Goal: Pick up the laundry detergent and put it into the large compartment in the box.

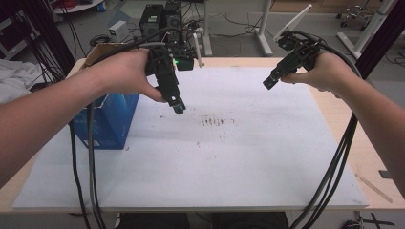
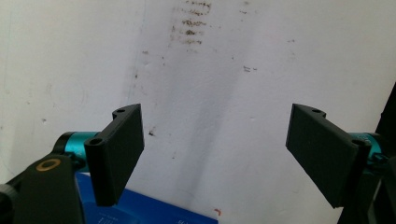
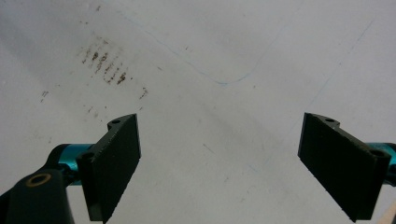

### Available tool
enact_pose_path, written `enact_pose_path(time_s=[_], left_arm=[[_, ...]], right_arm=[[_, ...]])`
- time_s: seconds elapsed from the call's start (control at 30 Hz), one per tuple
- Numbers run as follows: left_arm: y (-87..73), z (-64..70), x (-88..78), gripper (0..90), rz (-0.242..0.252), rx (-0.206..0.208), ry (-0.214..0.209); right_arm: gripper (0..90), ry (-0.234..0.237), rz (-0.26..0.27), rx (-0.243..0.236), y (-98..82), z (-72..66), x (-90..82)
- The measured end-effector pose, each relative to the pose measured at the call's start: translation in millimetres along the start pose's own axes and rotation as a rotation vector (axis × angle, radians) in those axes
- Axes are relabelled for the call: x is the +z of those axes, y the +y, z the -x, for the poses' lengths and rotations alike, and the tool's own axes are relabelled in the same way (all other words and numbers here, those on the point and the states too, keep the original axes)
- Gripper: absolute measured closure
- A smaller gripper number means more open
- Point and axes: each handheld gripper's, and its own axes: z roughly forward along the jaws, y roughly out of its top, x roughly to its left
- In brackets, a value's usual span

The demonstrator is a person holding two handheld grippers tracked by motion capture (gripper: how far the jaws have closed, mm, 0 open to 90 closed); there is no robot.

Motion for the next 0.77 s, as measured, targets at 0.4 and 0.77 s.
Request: enact_pose_path(time_s=[0.4,0.77], left_arm=[[0.6,-0.1,0.9,19.5,-0.004,-0.001,-0.007],[-0.2,-0.2,0.0,19.4,-0.005,-0.005,-0.010]], right_arm=[[12.4,0.004,-0.008,-0.001,0.0,1.3,2.0],[12.4,0.006,-0.011,0.003,-0.6,2.8,2.6]])
